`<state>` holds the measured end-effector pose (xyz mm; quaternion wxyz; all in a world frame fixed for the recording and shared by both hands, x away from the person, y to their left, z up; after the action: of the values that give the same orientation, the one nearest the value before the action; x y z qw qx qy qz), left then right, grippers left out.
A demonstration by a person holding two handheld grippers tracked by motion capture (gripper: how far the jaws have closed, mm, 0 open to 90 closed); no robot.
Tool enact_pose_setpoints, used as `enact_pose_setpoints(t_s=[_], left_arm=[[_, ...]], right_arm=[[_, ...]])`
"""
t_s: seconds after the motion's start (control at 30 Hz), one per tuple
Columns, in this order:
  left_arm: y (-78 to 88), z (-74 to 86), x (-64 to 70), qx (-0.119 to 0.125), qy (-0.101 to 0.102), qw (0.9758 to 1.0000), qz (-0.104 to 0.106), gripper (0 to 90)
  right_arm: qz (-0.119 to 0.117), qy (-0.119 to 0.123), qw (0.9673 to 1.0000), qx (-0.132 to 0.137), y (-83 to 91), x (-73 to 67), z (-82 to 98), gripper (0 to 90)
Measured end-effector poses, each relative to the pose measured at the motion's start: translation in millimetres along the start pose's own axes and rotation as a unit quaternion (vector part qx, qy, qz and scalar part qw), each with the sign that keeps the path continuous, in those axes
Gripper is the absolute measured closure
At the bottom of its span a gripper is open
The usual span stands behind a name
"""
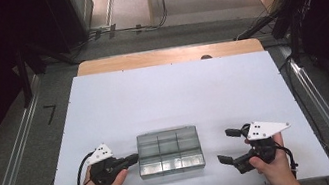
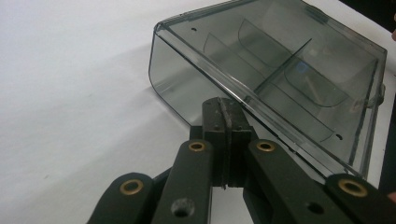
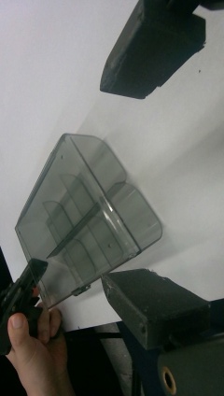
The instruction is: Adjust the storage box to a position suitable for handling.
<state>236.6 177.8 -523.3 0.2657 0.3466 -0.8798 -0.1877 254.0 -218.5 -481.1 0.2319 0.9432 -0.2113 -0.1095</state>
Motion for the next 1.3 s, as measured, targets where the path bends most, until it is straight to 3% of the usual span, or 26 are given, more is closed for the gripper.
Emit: enact_pose_setpoints(t_s=[0.57,1.3], left_arm=[[-26.6,-9.1,20.0,-0.003,-0.006,1.0,0.007,90.0],[-37.9,-11.5,29.7,-0.008,-0.02,0.9997,0.005,90.0]], right_arm=[[0.006,-0.003,0.9999,0.012,17.4,6.6,5.2,7.0],[0.006,-0.003,1.0,0.002,10.3,9.0,6.6,7.1]])
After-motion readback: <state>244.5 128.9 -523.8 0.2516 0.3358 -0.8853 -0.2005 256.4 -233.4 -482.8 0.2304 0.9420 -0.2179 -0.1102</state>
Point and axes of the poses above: each handheld gripper's, and its own axes: y roughly backward along the jaws, z roughly out of its underside, x roughly to its right, the point moved 3 cm from there along -y, roughly forward along the jaws, and after that the axes turned 3 degrees about y, right-handed, at the moved point
